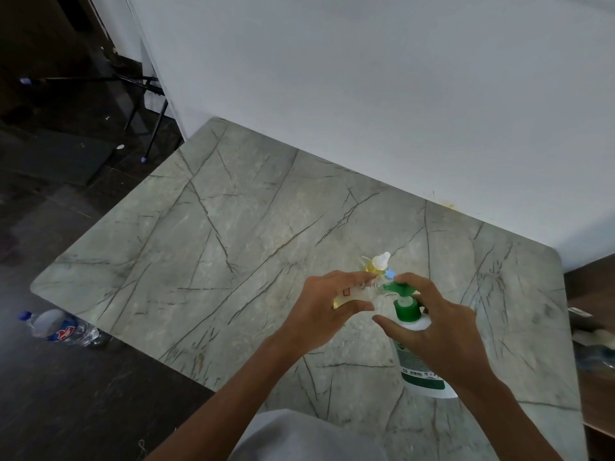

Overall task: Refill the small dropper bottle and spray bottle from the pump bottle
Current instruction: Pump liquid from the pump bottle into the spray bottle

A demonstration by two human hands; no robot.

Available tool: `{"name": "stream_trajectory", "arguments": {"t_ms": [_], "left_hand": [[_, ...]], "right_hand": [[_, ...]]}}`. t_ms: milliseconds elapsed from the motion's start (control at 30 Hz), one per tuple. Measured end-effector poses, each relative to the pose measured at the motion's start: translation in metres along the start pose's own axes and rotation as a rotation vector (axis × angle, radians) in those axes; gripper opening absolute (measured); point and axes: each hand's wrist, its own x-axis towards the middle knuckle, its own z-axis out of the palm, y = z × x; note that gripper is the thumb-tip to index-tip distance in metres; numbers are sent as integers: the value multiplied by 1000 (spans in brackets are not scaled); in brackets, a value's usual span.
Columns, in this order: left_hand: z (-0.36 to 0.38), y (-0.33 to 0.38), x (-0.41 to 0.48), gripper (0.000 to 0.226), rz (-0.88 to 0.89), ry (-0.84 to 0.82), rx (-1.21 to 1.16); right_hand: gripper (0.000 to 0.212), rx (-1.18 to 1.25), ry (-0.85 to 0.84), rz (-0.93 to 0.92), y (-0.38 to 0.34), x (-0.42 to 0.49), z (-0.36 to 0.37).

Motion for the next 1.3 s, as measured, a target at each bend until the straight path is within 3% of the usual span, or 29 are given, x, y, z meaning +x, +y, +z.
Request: {"name": "stream_trajectory", "arguments": {"t_ms": [533, 833, 1300], "left_hand": [[1, 3, -2, 45, 14, 2, -37], [-1, 3, 0, 46, -7, 24, -51], [1, 3, -4, 48, 20, 5, -7]], "right_hand": [[62, 30, 97, -10, -7, -4, 1], [70, -32, 22, 0, 1, -2, 1], [56, -29, 56, -27, -4, -2, 0]]}}
